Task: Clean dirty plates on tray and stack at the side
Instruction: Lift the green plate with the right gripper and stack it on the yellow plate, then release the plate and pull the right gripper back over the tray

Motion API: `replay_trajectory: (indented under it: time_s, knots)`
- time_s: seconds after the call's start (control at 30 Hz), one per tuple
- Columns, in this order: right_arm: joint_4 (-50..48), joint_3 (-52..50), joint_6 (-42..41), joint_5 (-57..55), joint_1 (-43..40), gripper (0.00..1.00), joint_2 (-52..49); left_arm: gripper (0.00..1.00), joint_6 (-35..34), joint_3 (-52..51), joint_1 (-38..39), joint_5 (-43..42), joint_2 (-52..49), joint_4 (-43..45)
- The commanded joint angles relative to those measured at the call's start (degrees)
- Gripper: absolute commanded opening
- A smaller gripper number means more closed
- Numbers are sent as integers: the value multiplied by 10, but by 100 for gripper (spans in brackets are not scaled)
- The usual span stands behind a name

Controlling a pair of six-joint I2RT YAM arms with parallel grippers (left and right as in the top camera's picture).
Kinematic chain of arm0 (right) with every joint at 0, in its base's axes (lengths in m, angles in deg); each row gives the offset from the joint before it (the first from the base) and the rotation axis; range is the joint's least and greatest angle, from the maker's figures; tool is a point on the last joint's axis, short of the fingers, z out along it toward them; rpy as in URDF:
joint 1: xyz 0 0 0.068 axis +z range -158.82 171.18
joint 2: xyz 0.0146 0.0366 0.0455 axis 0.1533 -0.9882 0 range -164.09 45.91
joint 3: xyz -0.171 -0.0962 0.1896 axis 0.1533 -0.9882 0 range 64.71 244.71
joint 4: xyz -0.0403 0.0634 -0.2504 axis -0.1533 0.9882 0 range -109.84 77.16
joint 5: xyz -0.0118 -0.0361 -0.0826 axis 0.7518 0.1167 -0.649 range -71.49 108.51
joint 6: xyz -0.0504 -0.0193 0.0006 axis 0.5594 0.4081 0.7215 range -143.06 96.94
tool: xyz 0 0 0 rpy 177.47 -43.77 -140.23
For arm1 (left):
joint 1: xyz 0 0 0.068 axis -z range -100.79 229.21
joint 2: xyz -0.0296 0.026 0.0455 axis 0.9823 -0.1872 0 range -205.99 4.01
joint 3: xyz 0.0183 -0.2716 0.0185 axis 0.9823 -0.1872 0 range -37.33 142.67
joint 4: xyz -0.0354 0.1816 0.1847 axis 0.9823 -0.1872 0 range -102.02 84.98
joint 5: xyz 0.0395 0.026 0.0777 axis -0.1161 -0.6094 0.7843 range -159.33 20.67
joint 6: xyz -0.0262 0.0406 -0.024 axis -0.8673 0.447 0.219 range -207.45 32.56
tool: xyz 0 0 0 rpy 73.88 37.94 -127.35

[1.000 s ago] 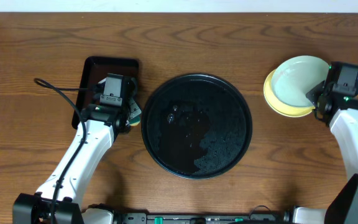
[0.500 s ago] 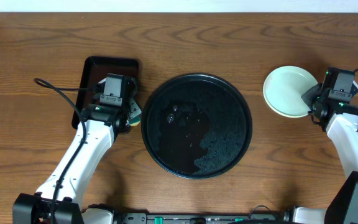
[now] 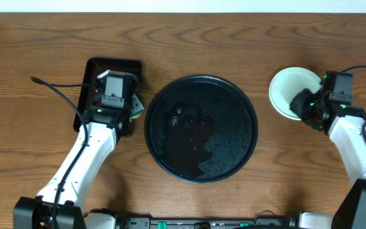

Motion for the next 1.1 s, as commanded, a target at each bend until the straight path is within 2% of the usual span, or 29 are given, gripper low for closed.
replay_trajectory:
  time_s: [0.0,0.13,0.2,0.3,0.4,0.53,0.77,0.97,1.07]
  knots:
    - [21,0,29,49,45,27,25,8,37,-5,-21,45,-25,35]
    - [35,0,36,48,110,28,33,8,45,-5,-54,45,-72,82]
    - [31,0,36,48,142,31,37,16,49,-5,-66,45,-92,96]
    - [24,0,36,36,189,36,50,34,59,-5,-79,45,-102,104]
    - [20,0,36,-5,247,45,75,49,60,-4,-85,45,-98,108]
    - [20,0,37,-49,299,56,113,63,71,-2,-85,37,-91,106]
    - [26,0,43,-59,353,57,200,67,72,-2,-85,-49,-17,62]
    - [59,0,58,-94,403,58,282,68,71,-2,-84,-188,100,-21]
    - [90,0,57,-125,435,58,319,68,71,-2,-84,-198,145,-72]
